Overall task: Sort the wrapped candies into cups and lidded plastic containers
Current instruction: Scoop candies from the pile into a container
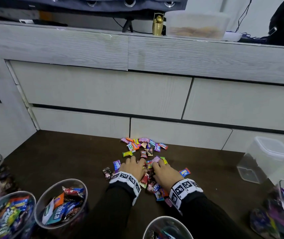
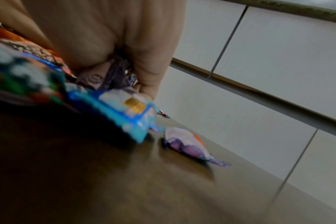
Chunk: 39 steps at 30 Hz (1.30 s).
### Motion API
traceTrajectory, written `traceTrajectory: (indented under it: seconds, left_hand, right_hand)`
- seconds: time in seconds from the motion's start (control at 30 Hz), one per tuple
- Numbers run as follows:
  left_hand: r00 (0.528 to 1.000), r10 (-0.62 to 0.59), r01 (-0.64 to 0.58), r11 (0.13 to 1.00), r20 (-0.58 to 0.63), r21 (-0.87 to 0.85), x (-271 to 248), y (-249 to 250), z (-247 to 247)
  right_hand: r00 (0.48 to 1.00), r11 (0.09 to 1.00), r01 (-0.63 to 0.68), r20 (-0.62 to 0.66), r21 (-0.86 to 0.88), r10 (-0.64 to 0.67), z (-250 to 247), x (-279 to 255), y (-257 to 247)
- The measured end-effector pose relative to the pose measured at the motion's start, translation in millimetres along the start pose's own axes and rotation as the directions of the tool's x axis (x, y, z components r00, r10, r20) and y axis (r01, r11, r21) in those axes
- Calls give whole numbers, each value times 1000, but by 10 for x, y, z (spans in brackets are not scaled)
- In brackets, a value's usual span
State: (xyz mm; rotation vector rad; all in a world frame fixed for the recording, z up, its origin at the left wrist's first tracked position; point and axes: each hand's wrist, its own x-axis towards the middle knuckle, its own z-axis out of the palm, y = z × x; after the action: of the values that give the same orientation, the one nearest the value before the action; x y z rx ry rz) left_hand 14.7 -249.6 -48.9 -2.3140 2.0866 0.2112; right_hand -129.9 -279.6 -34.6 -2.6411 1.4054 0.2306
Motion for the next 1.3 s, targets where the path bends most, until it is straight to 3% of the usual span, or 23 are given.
traceTrajectory:
  seconds: [0.17,0.37,0.5,0.67,0.83,1.03,1.13,1.3]
  left_hand:
    - [999,-43,43,999,26,-5,7,14,-112]
    - [989,-139,126,972,-54,-196,-77,57,-248]
    - [972,-209,165,934,-111,-316,-208,88,-413]
    - [954,-229,114,873,-192,-473,-482,150,-725]
    - [930,-204,-38,773,-305,-633,-843,246,-1118]
    - [895,-35,-280,730,-444,-624,-1430,425,-1344]
    - [886,99,-355,774,-453,-524,-1697,521,-1288]
    - [864,301,-408,889,-404,-210,-1922,700,-1149]
  right_hand:
    - [999,993,-31,-7,117,32,-106,-18,81]
    - [987,954,-25,-147,298,71,-332,-199,176]
    - [948,903,40,-302,428,101,-480,-383,171]
    - [899,860,125,-424,494,113,-621,-683,149]
    - [841,837,149,-513,527,173,-846,-1002,91]
    - [782,798,194,-581,571,225,-1004,-1397,30]
    - [771,786,197,-588,586,246,-1011,-1546,19]
    - [746,781,193,-606,594,277,-987,-1702,6]
